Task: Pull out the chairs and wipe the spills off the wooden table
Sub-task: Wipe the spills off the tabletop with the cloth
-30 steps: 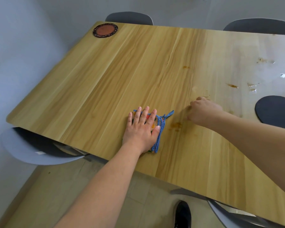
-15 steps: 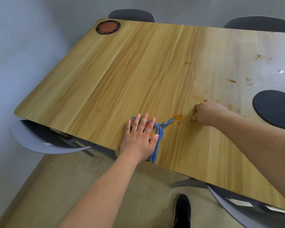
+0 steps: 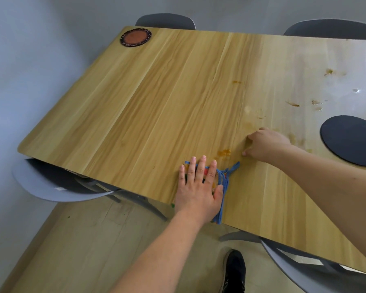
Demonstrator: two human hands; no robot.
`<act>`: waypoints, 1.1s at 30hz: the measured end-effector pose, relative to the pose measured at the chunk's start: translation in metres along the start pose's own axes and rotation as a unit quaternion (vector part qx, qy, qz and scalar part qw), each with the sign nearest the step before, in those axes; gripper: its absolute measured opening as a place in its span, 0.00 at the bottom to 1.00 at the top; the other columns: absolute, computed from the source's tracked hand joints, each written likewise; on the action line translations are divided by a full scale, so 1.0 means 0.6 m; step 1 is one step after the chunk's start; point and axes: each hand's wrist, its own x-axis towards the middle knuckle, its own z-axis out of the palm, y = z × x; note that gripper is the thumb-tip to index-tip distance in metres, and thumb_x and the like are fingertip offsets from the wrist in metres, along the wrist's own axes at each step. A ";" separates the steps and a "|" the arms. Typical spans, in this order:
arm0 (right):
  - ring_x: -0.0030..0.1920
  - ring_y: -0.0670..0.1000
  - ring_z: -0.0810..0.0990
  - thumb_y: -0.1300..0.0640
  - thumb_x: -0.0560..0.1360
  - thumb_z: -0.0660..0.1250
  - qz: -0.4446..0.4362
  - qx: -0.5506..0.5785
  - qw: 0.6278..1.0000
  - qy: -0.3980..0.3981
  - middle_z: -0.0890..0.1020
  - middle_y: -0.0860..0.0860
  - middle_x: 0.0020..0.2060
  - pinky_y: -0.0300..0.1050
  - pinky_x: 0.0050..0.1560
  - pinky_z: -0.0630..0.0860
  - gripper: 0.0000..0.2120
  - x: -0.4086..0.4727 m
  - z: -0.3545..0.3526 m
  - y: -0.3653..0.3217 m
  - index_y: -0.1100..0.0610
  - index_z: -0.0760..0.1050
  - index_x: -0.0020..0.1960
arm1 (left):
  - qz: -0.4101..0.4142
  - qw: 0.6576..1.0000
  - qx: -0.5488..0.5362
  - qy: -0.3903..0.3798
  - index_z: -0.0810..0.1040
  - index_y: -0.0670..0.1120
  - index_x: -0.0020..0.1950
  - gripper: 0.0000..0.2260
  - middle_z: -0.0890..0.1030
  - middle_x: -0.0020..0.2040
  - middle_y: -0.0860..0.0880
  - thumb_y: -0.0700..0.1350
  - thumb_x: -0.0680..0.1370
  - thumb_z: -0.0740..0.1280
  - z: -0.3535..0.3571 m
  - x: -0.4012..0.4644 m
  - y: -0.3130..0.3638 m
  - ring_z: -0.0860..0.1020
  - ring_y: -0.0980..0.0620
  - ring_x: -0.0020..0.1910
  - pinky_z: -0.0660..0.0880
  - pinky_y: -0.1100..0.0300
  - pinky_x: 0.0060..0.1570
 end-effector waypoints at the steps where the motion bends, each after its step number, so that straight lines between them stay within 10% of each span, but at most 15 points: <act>1: 0.58 0.55 0.76 0.40 0.75 0.64 -0.003 0.012 1.000 0.020 0.74 0.52 0.59 0.50 0.54 0.76 0.23 0.002 0.000 0.006 0.52 0.74 0.66 | -0.001 1.000 0.001 -0.001 0.30 0.53 0.77 0.29 0.30 0.78 0.48 0.60 0.82 0.39 0.000 0.001 0.002 0.28 0.46 0.76 0.32 0.41 0.74; 33: 0.65 0.59 0.70 0.50 0.80 0.57 -0.020 0.105 0.983 0.149 0.71 0.55 0.65 0.56 0.57 0.75 0.18 0.254 -0.091 0.120 0.56 0.71 0.66 | -0.025 0.999 -0.012 0.036 0.33 0.54 0.78 0.29 0.34 0.80 0.50 0.61 0.81 0.40 -0.059 0.294 0.049 0.30 0.48 0.77 0.33 0.43 0.75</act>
